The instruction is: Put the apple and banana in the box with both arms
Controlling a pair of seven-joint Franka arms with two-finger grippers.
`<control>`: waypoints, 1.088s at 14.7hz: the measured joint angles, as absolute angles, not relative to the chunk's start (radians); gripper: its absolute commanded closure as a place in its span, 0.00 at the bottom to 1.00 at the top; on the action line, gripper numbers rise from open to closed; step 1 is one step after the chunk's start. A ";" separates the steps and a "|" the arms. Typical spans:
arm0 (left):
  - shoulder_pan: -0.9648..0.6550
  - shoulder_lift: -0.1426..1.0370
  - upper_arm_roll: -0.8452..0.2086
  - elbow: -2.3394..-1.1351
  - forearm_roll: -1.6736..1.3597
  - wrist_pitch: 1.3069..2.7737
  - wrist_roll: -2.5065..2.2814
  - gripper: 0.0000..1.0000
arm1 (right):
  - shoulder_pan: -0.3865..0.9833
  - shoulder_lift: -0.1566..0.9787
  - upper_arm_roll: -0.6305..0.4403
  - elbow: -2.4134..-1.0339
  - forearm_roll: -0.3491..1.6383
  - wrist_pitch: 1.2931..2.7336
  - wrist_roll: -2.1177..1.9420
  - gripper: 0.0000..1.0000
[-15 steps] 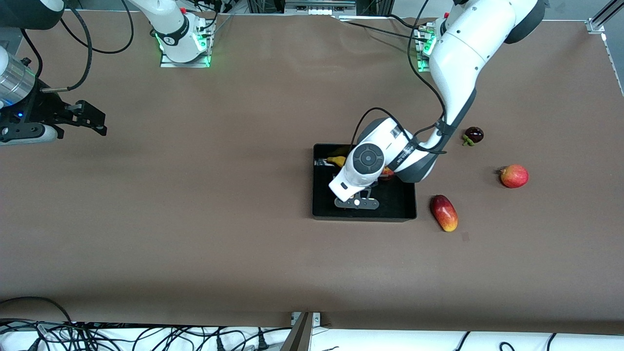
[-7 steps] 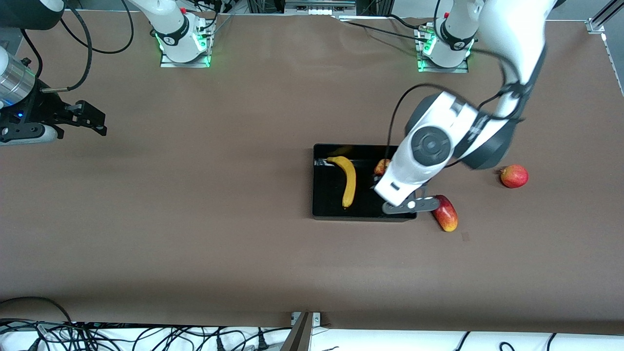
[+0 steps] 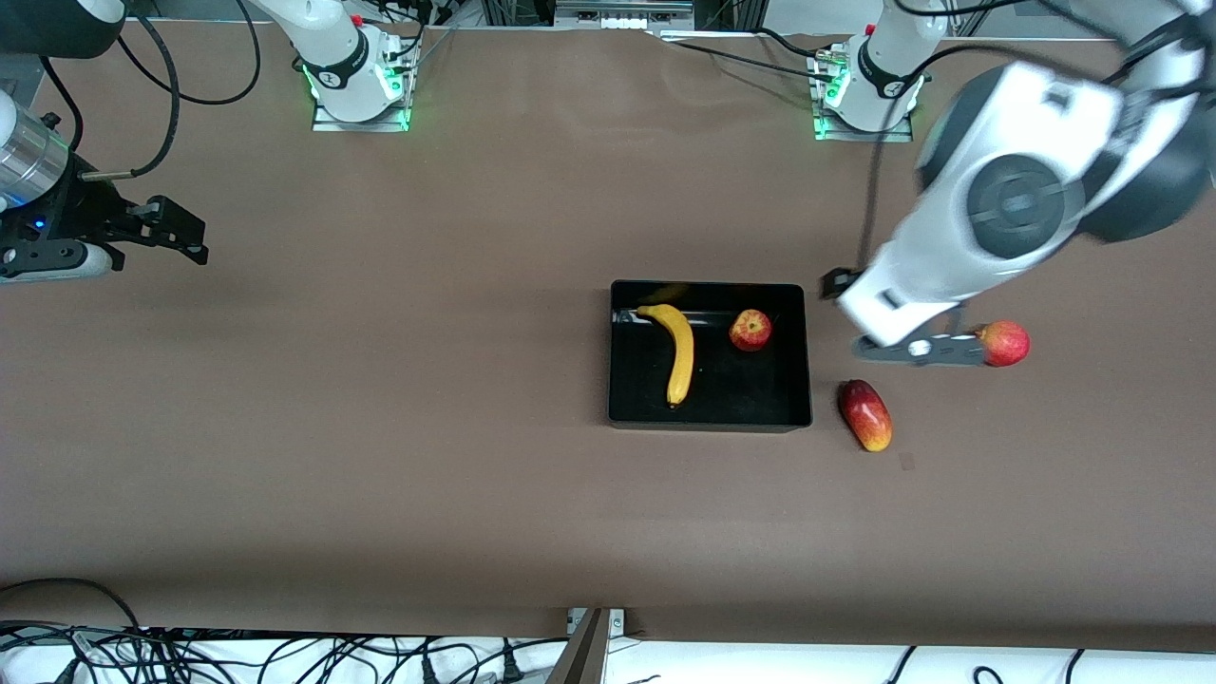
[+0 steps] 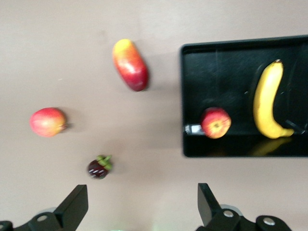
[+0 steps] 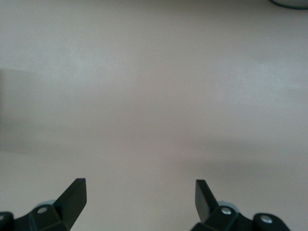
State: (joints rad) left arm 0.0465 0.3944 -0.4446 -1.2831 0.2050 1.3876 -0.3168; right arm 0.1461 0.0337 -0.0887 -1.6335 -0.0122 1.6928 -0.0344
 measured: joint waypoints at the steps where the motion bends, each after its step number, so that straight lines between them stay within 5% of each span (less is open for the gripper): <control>1: 0.073 0.375 -0.441 -1.277 0.191 1.369 -0.274 0.00 | 0.146 0.034 -0.089 -1.633 -0.012 1.693 -0.034 0.00; 5: 0.044 0.248 -0.238 -1.316 0.084 1.370 -0.085 0.00 | 0.146 0.034 -0.089 -1.634 -0.012 1.693 -0.034 0.00; 9: -0.031 0.073 -0.043 -1.517 0.056 1.551 -0.013 0.00 | 0.146 0.034 -0.089 -1.633 -0.012 1.693 -0.034 0.00; 16: -0.061 -0.020 -0.017 -1.643 0.015 1.586 -0.015 0.00 | 0.145 0.034 -0.089 -1.633 -0.012 1.693 -0.034 0.00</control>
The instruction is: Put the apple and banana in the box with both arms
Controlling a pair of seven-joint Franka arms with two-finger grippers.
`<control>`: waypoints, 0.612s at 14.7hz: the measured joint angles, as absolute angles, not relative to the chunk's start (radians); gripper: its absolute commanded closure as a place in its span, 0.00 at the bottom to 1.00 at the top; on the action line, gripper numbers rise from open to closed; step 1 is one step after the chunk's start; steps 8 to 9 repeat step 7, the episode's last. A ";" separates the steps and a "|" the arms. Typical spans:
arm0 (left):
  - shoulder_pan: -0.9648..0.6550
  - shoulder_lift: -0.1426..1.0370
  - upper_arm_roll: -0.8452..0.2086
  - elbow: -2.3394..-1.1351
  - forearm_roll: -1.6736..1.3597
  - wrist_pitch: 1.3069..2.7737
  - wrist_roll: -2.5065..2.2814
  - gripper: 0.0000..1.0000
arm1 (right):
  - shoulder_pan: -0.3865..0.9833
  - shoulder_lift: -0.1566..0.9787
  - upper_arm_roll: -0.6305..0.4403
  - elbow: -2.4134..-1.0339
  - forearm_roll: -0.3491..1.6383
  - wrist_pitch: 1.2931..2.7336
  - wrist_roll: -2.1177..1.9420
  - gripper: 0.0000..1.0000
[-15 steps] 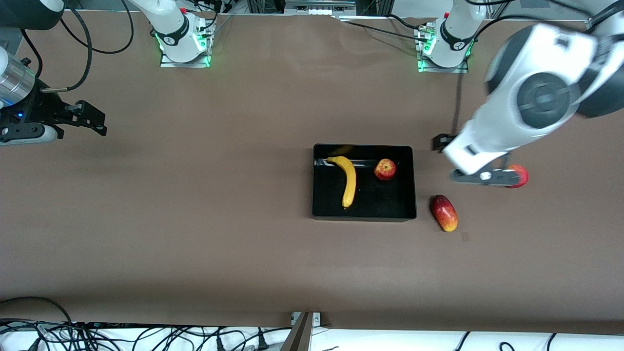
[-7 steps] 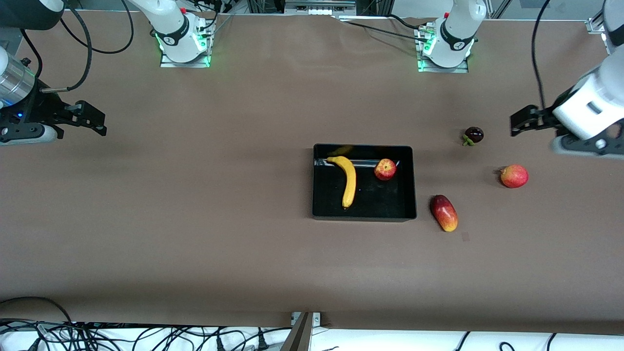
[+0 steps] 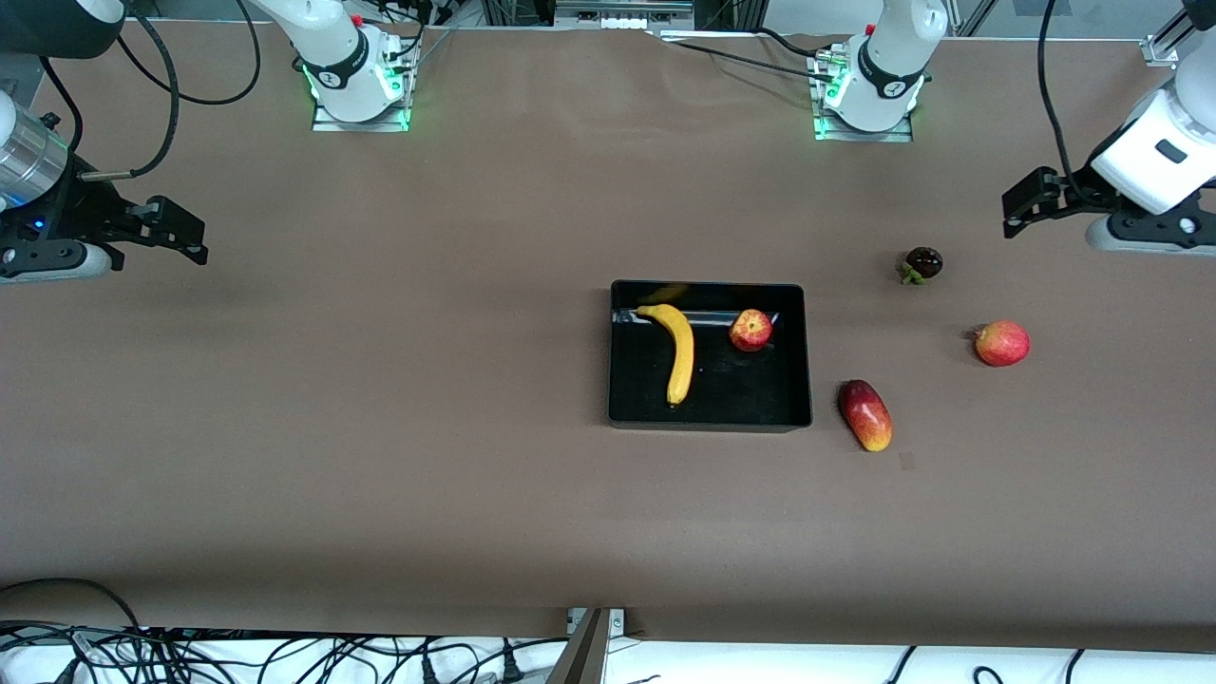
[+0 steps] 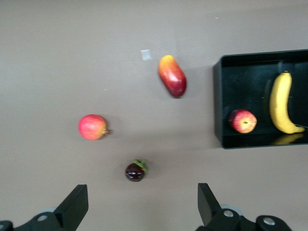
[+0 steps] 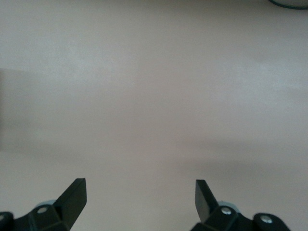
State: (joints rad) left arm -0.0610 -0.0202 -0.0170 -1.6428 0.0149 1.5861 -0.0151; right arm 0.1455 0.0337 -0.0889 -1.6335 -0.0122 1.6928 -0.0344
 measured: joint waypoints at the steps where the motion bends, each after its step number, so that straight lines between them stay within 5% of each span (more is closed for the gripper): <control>1: -0.061 -0.018 -0.016 -1.643 0.008 1.586 -0.015 0.00 | 0.145 0.034 -0.089 -1.633 -0.012 1.693 -0.034 0.00; 9: -0.061 -0.017 -0.012 -1.643 0.005 1.564 -0.016 0.00 | 0.145 0.034 -0.089 -1.633 -0.012 1.693 -0.034 0.00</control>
